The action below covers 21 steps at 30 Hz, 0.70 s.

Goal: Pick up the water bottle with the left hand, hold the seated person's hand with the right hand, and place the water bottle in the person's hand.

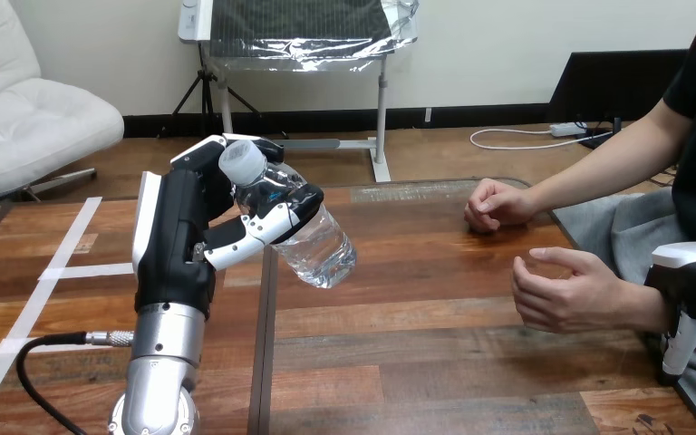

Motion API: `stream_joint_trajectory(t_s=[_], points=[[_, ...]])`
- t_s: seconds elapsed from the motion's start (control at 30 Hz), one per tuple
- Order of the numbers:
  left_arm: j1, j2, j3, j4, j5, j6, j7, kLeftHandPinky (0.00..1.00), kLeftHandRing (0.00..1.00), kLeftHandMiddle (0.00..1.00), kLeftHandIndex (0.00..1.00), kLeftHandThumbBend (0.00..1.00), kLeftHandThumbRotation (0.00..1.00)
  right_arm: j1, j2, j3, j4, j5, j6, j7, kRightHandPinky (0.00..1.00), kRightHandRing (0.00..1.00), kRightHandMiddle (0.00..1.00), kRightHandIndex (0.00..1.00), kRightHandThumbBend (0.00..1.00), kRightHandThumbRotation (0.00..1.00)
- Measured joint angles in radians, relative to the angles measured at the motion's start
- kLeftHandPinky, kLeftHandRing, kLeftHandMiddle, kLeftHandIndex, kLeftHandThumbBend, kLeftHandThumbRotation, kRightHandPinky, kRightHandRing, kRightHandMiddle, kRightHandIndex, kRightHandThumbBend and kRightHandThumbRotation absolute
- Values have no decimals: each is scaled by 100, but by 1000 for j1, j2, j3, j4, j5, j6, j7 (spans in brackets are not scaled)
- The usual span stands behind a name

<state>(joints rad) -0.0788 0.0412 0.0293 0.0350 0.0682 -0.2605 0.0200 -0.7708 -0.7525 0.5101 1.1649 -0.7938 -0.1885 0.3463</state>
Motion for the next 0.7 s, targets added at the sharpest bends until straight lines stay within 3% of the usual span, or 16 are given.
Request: stream_joint_trajectory(t_s=[0.23,0.47,0.7], points=[[0,1,0,3,1,0,0,43,43,46,51,62,0,0,0,0,0,12,8,-1,33,44,58,56,63,0],[0,1,0,7,1,0,0,43,43,46,51,62,0,4,6,0,8,15,7,-46,31,43,57,55,63,0],[0,1,0,7,3,0,0,43,43,46,51,62,0,3,6,0,15,16,5,-57,31,42,57,54,63,0]])
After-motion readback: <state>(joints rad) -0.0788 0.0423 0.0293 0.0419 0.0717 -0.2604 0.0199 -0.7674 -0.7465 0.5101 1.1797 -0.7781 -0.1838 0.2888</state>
